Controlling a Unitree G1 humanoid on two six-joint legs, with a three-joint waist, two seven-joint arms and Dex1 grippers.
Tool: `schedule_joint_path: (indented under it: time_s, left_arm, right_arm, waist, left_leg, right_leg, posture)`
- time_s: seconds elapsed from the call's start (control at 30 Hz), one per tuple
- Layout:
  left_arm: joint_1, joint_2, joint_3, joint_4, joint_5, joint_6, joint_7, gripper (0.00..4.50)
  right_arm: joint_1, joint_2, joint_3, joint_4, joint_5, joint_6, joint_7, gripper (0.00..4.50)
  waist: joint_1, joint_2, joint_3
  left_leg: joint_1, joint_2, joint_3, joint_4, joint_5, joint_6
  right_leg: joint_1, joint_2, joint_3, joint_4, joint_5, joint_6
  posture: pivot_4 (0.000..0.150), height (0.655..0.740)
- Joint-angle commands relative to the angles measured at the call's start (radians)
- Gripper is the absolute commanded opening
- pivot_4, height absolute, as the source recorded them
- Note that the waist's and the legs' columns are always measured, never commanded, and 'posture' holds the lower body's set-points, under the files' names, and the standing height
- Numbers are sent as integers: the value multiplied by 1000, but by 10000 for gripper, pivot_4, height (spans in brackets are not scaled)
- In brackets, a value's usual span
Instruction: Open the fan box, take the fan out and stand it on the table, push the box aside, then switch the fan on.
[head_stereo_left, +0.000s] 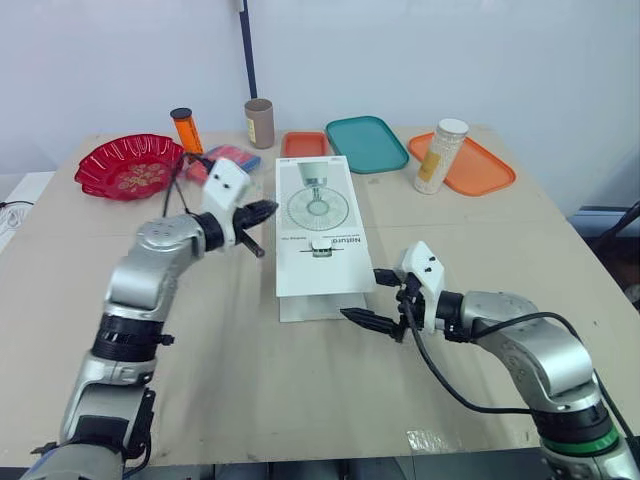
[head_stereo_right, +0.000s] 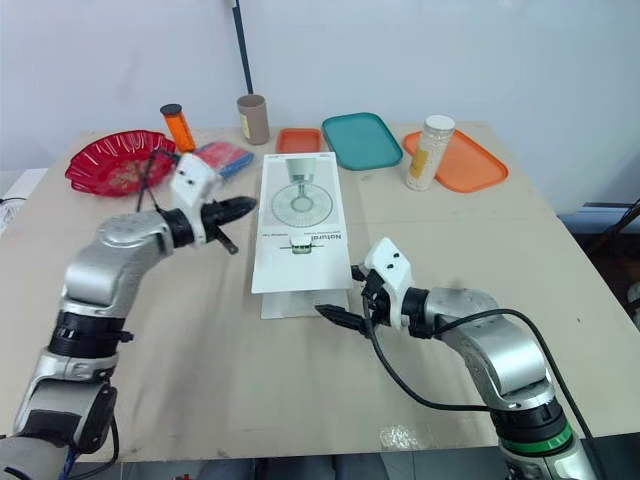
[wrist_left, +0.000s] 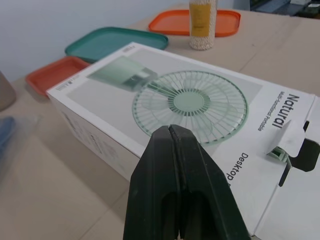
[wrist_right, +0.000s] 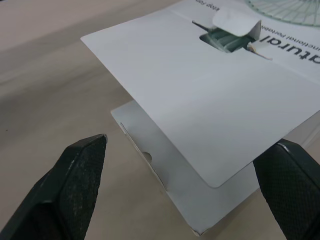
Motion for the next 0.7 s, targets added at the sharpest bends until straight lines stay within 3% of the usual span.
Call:
schedule_joint_path:
  time_s: [0.03,0.33,0.7]
  left_arm:
    - [36,31,21,-74,-21,20,4,479]
    - [107,53,32,-143,-44,43,33,479]
    - [139,69,54,-190,-60,54,72,479]
  right_arm:
    - [-24,-6,-38,-59,61,13,4,45000]
    - [-113,40,-64,-34,146,35,-49,45000]
    - [-282,146,56,207,-1,-86,-98,45000]
  waist:
    - [0,0,0]
    - [0,-1,0]
    - [-2,-1,0]
  left_leg:
    - [0,0,0,0,0,0]
    - [0,0,0,0,0,0]
    - [0,0,1,0,0,0]
  right_leg:
    - [0,0,0,0,0,0]
    - [0,0,0,0,0,0]
    - [-1,0,0,0,0,0]
  posture:
    - [1500,7400]
    - [1500,7400]
    - [1500,7400]
